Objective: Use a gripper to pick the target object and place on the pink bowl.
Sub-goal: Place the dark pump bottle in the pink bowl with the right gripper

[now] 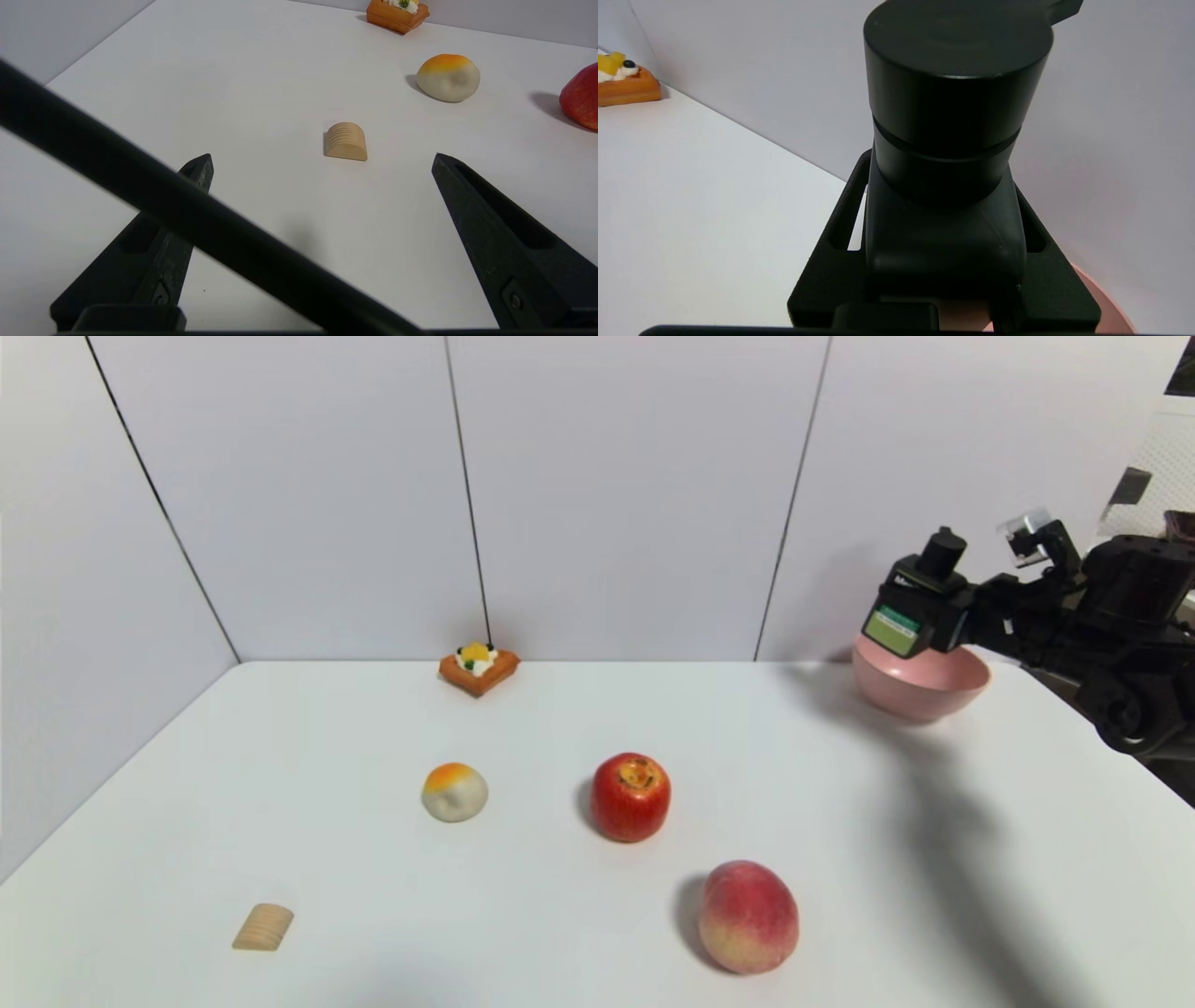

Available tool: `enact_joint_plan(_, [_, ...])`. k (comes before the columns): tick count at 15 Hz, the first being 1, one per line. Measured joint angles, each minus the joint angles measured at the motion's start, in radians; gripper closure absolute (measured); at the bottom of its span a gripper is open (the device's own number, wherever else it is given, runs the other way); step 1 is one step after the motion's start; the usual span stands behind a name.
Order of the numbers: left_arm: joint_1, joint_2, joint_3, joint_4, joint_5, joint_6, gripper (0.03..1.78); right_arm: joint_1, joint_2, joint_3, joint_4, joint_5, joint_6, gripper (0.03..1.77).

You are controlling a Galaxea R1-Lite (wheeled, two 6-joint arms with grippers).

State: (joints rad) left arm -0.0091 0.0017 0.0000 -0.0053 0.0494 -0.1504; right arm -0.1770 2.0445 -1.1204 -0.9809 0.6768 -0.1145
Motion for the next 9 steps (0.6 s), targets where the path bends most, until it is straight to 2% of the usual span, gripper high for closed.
enact_joint_plan(9, [0.0, 0.0, 0.0, 0.0, 0.0, 0.0, 0.12, -0.017, 0.102, -0.157, 0.051, -0.001, -0.004, 1.17])
